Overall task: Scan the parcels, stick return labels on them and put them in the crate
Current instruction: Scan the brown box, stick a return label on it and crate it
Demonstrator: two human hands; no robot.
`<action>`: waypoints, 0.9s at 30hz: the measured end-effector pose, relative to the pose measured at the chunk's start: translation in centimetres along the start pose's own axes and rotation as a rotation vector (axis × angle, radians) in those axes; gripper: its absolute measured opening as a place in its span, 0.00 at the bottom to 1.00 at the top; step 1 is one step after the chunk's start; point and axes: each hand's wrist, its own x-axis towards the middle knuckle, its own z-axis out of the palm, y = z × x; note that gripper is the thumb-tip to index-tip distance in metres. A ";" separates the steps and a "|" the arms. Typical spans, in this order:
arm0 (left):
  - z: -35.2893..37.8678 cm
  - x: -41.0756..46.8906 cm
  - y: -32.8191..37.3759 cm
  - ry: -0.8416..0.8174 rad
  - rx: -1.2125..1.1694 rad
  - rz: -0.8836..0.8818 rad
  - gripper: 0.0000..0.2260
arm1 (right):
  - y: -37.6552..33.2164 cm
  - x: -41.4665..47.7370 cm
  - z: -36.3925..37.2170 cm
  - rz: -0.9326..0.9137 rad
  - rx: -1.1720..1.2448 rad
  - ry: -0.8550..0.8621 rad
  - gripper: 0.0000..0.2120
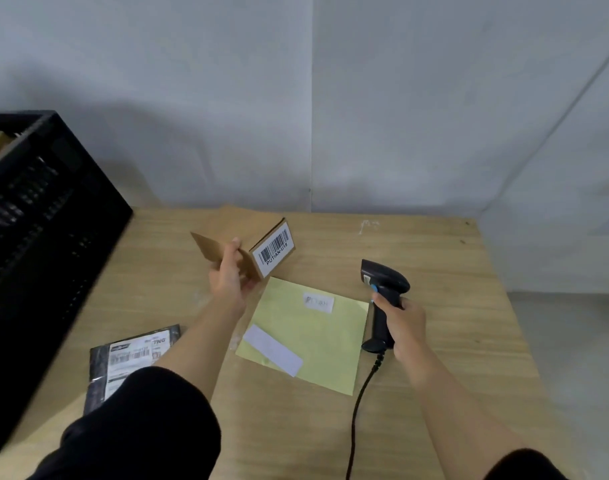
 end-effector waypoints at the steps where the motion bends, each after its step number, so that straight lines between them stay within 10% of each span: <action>1: 0.0 0.1 -0.4 0.002 -0.001 0.001 0.21 | 0.3 0.3 0.0 -0.004 -0.013 0.016 0.16; 10: -1.0 1.6 -2.5 -0.019 -0.006 -0.002 0.30 | 0.5 0.9 0.1 -0.164 -0.261 0.223 0.24; 14: -1.3 2.0 -2.2 0.016 -0.006 -0.002 0.29 | 0.5 -0.6 1.0 -0.518 -0.520 0.412 0.22; 20: -1.9 2.1 -1.8 0.015 0.005 -0.004 0.27 | 1.3 -2.0 6.4 -0.639 -0.683 -0.072 0.09; 27: -2.4 1.9 -3.3 -0.086 -0.042 -0.091 0.28 | 2.3 -2.1 8.7 -0.506 -0.743 -0.050 0.10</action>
